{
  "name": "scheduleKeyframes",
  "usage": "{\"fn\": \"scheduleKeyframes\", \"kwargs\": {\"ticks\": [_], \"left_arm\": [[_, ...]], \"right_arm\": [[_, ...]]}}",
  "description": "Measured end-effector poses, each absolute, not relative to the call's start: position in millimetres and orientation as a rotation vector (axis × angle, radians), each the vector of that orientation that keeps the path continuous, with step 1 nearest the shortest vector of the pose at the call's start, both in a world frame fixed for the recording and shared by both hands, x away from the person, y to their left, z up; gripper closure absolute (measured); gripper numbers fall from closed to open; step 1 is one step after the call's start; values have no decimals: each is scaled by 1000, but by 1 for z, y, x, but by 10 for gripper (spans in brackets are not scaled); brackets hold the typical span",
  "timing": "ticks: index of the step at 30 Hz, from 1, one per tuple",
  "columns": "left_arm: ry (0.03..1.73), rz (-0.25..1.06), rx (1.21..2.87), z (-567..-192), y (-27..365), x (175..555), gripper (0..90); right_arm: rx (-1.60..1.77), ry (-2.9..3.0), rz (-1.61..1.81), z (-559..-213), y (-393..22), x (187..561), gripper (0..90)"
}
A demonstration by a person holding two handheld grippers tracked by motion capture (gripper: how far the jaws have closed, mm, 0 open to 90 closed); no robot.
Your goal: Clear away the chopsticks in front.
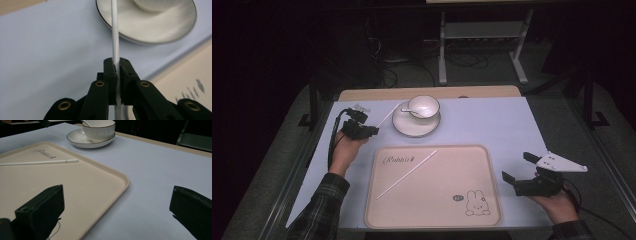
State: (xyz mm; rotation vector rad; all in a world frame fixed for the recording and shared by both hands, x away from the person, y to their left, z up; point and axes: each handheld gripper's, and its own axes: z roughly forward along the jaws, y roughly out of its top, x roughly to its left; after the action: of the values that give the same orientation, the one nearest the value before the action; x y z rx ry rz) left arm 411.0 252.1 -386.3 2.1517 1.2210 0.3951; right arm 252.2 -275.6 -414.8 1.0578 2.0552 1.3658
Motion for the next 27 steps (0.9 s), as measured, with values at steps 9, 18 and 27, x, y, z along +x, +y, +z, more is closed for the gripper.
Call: {"fn": "scheduleKeyframes", "kwargs": {"ticks": [9, 18, 27], "left_arm": [[1190, 356, 2144, -390, 250, 359, 848], [1086, 270, 2171, -400, 217, 315, 847], [962, 200, 2256, -415, 166, 296, 847]], "right_arm": [[1058, 2054, 1362, -415, -275, 252, 0], [1055, 2053, 1357, -414, -275, 252, 0], [1053, 2058, 1356, -414, -275, 252, 0]]}}
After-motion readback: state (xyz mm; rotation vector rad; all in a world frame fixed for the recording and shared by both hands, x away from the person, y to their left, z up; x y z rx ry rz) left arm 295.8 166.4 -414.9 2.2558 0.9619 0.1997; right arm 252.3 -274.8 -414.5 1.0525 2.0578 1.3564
